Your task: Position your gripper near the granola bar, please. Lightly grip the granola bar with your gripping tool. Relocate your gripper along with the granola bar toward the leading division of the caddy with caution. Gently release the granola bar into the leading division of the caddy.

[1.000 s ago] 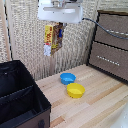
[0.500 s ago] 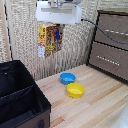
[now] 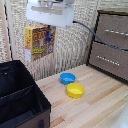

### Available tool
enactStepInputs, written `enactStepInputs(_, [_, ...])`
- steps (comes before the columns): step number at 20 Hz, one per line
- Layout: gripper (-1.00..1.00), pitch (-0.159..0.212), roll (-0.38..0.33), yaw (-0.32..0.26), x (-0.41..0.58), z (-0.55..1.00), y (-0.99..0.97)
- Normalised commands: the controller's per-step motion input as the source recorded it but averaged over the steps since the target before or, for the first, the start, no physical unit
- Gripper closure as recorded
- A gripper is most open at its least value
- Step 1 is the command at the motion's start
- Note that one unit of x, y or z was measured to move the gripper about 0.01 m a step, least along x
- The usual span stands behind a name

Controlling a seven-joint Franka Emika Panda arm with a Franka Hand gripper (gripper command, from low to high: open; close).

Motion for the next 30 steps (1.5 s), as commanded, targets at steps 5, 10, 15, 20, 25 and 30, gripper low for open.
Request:
enactStepInputs(5, [1.0, -0.006, -0.016, -0.165, 0.0, -0.14, 0.8])
enactStepInputs(10, [1.0, 0.002, -0.037, -0.155, -0.004, -0.24, 0.8])
enactStepInputs(15, [1.0, 0.056, -0.073, -0.124, -0.113, -0.39, 0.81])
enactStepInputs(20, [1.0, 0.092, -0.124, -0.142, -0.199, -0.49, 0.71])
enactStepInputs(25, [1.0, -0.054, -0.15, -0.173, 0.0, -0.65, 0.53])
enactStepInputs(30, [-1.0, -0.035, -0.061, -0.086, 0.027, -0.23, 0.23])
